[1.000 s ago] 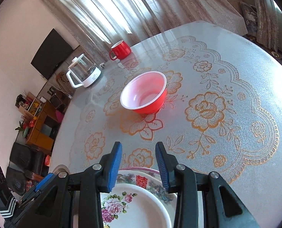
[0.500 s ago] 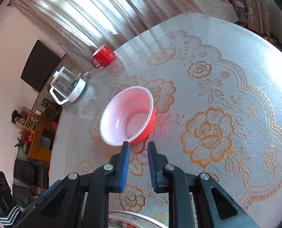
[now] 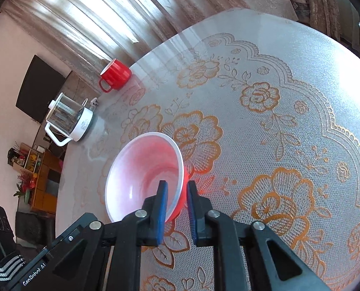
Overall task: Organize plates and bowls
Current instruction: 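Lift the red bowl and carry it over the steel bowl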
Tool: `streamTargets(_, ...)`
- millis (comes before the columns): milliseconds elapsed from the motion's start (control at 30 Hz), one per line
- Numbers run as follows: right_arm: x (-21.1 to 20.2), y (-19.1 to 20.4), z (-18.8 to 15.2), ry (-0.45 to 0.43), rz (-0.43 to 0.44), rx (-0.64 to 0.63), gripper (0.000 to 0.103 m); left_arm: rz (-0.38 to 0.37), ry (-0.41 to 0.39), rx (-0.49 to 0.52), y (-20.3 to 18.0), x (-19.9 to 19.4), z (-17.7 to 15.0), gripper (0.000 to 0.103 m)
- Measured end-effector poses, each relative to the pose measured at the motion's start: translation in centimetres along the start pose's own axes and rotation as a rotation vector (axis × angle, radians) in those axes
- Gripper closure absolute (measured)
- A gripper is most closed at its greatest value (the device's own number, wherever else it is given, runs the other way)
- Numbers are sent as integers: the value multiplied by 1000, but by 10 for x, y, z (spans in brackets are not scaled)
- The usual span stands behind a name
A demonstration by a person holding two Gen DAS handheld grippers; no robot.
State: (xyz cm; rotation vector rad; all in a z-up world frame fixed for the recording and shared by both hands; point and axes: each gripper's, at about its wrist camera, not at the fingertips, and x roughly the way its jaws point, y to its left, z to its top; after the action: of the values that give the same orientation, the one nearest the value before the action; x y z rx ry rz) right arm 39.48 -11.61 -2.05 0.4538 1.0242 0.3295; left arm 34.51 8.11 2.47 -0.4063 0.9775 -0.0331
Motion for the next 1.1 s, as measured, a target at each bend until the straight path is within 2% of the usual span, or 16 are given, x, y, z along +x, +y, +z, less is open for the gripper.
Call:
streamTargets(67,3,0,-1,2,0,-6,94,9,27,-11,1,12,2,91)
streamTargets(100,4,0,-1,2,-1,-8,96,5,33,-22,3,15,2,92)
streamTargets(233,0,1,-4,5,11,-22,96,-15,30,-33,6,9,-6,94)
streamTargets(500,-6,0,-24,38,29,-28,97,32,18,23,3,-17,-33,94)
streamTargets(733,-13,6,-48,73,39,-40,96,48,30,15,14,-31,-59,95)
streamTargets(900,-19,14,-61,76,45,-57,96,62,-14,24,17,-51,-72,95)
streamTargets(1100,-27,26,-72,72,58,-84,96,92,-97,79,13,-79,-85,95)
